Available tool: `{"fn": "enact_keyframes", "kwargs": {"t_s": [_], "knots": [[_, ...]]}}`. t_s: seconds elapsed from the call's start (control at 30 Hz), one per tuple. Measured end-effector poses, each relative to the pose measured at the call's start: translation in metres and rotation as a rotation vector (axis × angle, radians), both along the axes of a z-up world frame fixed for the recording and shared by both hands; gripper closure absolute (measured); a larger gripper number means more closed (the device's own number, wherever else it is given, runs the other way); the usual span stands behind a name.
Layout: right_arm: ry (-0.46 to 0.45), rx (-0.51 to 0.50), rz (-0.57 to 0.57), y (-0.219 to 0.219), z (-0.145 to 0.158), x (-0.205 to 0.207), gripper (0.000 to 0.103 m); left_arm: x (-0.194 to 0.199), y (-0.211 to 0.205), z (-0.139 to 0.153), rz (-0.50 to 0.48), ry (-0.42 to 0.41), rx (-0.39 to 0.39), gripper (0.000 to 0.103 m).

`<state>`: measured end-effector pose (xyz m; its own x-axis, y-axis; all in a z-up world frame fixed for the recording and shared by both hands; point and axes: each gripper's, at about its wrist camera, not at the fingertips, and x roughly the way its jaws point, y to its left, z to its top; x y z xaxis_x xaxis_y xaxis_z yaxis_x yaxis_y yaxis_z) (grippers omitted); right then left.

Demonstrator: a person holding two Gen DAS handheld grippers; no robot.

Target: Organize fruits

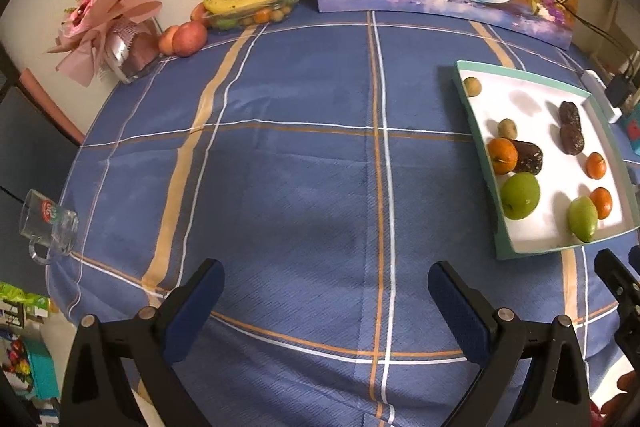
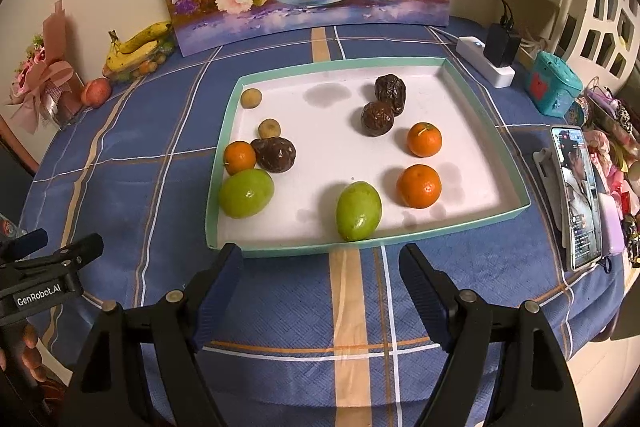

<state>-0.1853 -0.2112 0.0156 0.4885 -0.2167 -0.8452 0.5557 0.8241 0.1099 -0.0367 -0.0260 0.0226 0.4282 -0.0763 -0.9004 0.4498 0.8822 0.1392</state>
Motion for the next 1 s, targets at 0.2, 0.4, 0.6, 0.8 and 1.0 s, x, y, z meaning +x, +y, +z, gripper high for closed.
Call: {"fn": "enact_keyframes", "kwargs": {"t_s": [0.2,0.4,0.6,0.8,1.0], "knots": [[-0.004,0.006,-0.007,-0.0026,-0.0005,-0.0006,0.022,-0.0031,-0.0033,-0.0009,0.0,-0.015,0.04,0.0],[-0.001,0.017,-0.011,-0.0055,-0.0031,-0.0012,0.022,-0.0037,-0.0058,-0.0023,-0.012,-0.013,0.057,0.0],[-0.001,0.019,-0.01,-0.0068,-0.0043,-0.0012,0.022,-0.0055,-0.0076,-0.0021,-0.021,-0.018,0.062,0.0],[0.0,0.021,-0.01,-0.0072,-0.0049,-0.0011,0.022,-0.0057,-0.0075,-0.0024,-0.026,-0.016,0.066,0.0],[0.003,0.02,-0.011,-0.0063,-0.0061,-0.001,0.022,-0.0063,-0.0092,-0.0037,-0.041,-0.011,0.071,0.0]]}}
